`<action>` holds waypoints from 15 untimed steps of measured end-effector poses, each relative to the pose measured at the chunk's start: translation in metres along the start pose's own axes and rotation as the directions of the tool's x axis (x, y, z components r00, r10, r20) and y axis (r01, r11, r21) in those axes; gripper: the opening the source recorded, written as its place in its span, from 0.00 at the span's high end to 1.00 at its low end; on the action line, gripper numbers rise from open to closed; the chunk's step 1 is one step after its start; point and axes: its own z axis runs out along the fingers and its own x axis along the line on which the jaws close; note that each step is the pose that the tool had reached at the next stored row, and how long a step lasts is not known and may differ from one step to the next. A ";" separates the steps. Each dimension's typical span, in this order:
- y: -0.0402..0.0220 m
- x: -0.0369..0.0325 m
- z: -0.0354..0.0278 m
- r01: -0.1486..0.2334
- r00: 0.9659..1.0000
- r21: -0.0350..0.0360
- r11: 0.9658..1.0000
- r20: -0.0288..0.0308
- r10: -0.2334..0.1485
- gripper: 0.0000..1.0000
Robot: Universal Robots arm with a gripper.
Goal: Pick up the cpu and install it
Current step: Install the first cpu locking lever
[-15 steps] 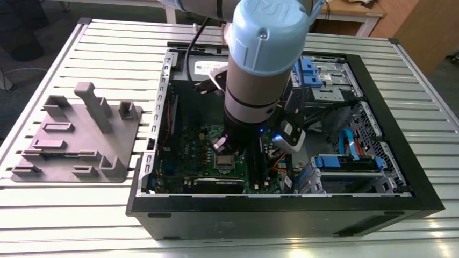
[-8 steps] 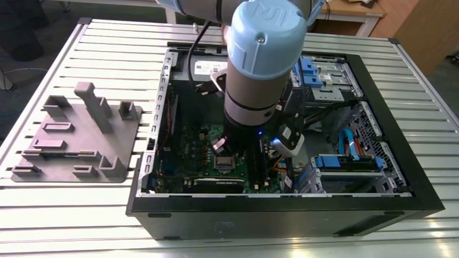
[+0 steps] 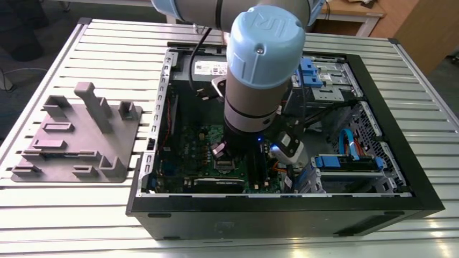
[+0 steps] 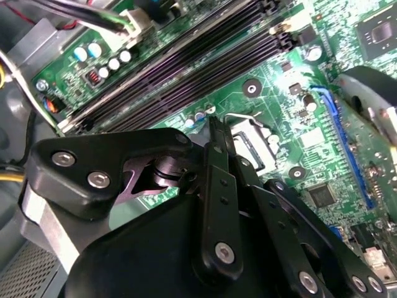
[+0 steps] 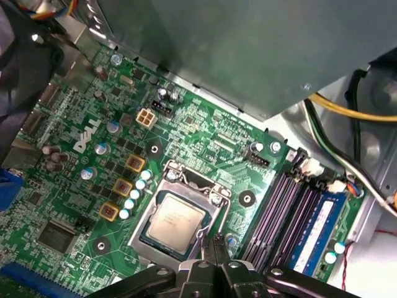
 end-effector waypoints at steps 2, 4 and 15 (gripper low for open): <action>-0.0017 0.0009 0.0013 -0.007 1.000 0.000 1.000 0.001 0.007 0.89; -0.0029 0.0016 0.0031 -0.016 1.000 0.001 1.000 0.002 0.016 0.89; -0.0110 0.0058 0.0078 -0.046 0.999 0.004 0.999 0.004 0.046 0.89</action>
